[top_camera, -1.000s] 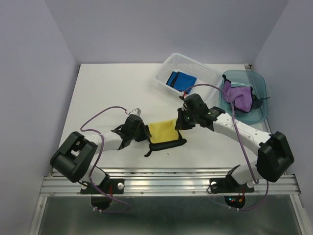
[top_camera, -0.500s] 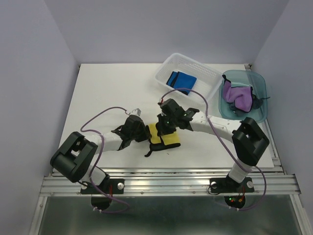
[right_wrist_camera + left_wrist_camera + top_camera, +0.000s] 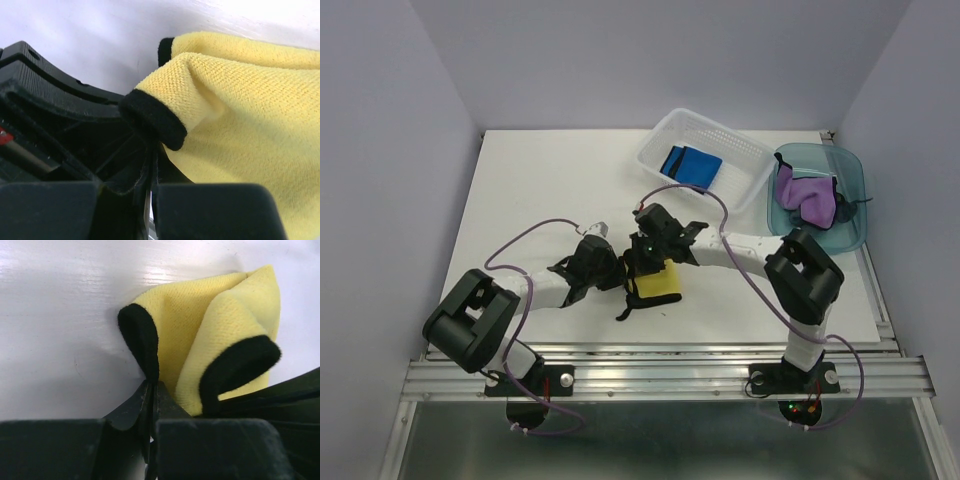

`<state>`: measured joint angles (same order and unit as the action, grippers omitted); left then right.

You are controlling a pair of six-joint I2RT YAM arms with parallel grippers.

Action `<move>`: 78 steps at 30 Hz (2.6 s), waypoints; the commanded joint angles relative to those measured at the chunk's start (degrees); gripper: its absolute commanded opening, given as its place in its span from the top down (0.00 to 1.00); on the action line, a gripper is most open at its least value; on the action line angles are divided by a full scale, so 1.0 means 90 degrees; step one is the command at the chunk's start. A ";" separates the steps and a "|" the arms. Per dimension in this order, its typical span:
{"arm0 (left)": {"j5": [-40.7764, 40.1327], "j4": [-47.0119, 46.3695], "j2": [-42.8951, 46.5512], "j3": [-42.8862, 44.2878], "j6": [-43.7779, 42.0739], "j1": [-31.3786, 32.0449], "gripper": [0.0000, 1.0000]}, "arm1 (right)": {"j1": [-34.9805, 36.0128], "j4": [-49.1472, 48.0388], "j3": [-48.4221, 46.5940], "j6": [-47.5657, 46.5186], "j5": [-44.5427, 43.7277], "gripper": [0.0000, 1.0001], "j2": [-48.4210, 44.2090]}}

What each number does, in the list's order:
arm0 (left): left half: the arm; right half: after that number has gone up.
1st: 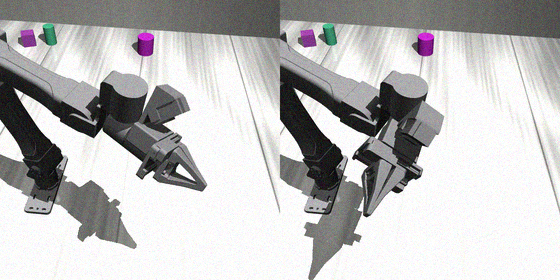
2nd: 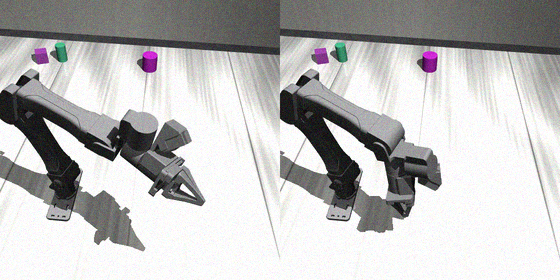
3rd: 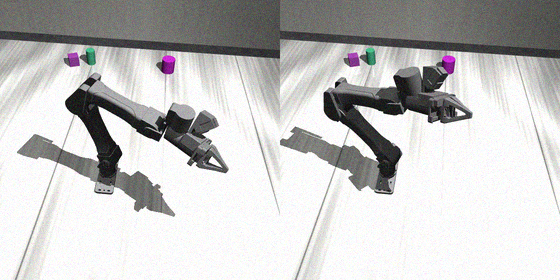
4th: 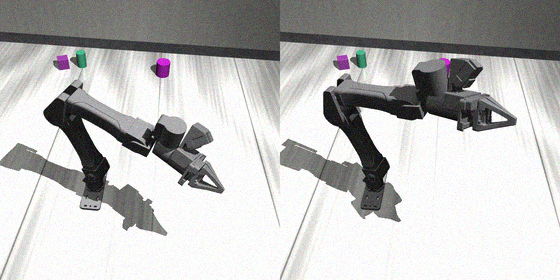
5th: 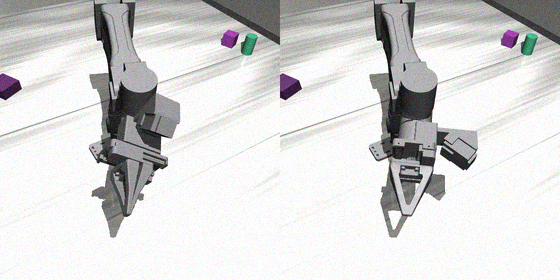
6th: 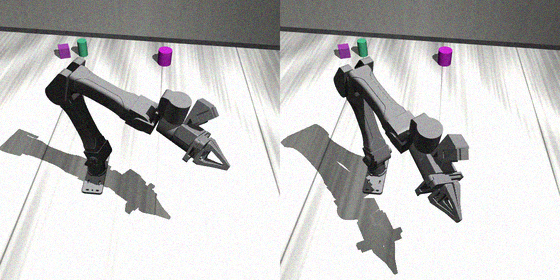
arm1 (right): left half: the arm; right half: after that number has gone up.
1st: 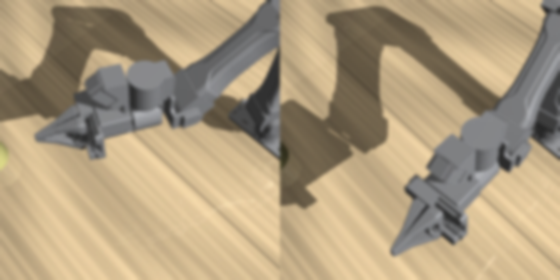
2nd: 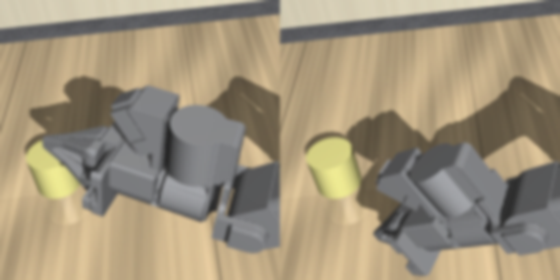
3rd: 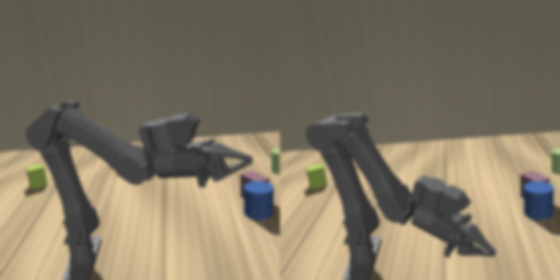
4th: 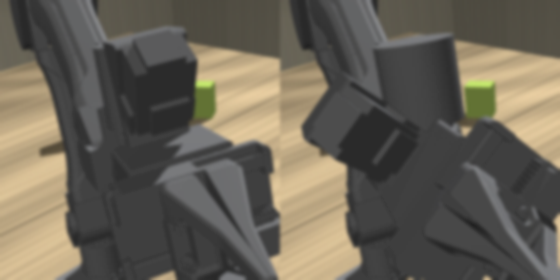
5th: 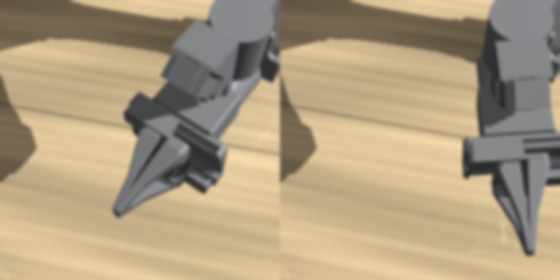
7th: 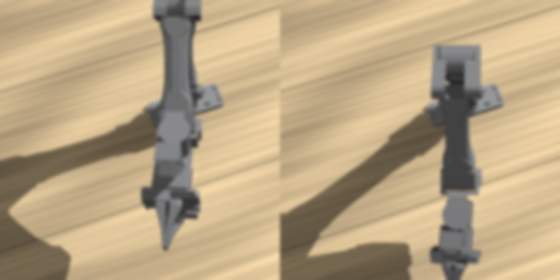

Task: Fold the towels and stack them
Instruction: Fold the towel, then smooth out wrinkles on the folded towel

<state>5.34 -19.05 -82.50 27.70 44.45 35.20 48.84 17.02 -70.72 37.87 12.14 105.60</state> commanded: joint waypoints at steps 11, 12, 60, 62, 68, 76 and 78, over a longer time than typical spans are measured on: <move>-0.0125 0.0212 0.0328 -0.0197 0.0169 0.0034 0.96 | 0.0091 -0.1070 -0.0180 0.0753 0.0321 0.99 0.0376; -0.0144 0.0251 0.0367 -0.0197 0.0179 0.0034 0.94 | 0.0081 -0.1051 -0.0170 0.0753 0.0224 0.97 0.0386; -0.0154 0.0857 0.0691 0.1599 -0.0670 0.0366 0.76 | -0.1354 -0.1275 0.0768 -0.0262 0.0291 0.85 -0.0944; -0.0261 0.0896 0.0360 0.1706 -0.0690 0.0366 0.79 | -0.1384 -0.1314 0.0739 -0.0233 0.0359 0.86 -0.0806; -0.0545 0.1111 -0.0218 0.1834 -0.0652 0.0084 0.85 | -0.1510 -0.1334 0.0816 -0.0194 0.0243 0.87 -0.0425; -0.0516 0.0984 -0.0520 0.1512 -0.0651 -0.0307 0.88 | -0.1598 -0.1451 0.1216 -0.0135 0.0038 0.89 -0.0269; -0.0418 0.0886 -0.0647 0.1453 -0.0651 -0.0298 0.90 | -0.1598 -0.1500 0.1383 -0.0106 0.0028 0.89 -0.0230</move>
<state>1.26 -9.17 -86.87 41.98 39.44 32.47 34.65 6.31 -60.82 36.38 13.39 102.48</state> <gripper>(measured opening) 0.119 0.118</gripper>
